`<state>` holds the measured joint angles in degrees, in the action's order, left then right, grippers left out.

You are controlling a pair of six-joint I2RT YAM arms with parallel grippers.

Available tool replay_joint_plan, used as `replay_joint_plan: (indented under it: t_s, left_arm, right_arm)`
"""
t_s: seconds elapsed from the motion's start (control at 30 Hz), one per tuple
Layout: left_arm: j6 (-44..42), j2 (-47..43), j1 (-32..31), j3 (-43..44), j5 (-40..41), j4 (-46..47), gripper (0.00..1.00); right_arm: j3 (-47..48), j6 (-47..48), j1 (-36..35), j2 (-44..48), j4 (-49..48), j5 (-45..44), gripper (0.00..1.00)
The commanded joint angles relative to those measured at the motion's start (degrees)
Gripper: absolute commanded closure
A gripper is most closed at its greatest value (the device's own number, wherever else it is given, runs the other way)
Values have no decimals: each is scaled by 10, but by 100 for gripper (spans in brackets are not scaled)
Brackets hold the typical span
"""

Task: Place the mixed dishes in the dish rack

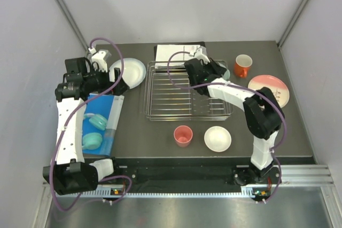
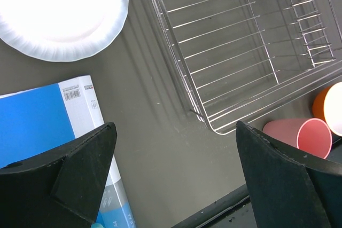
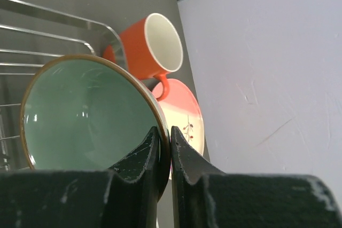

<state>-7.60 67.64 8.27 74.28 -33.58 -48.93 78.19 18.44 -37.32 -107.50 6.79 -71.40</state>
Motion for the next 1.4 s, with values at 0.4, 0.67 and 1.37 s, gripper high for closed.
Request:
replay_joint_plan:
  t_s: [0.4,0.67,1.37]
  left_arm:
    - [-12,-16,5,-7,-21,11,3]
    - [-38,-30,4,-17,-4,9,3]
    - [-49,-31,4,2,4,14,4]
  right_arm:
    - [66,-132,-22,-32,112,48,51]
    - [66,-239,-38,79,227,111,7]
    - [-358,-708,-41,680,513,548,21]
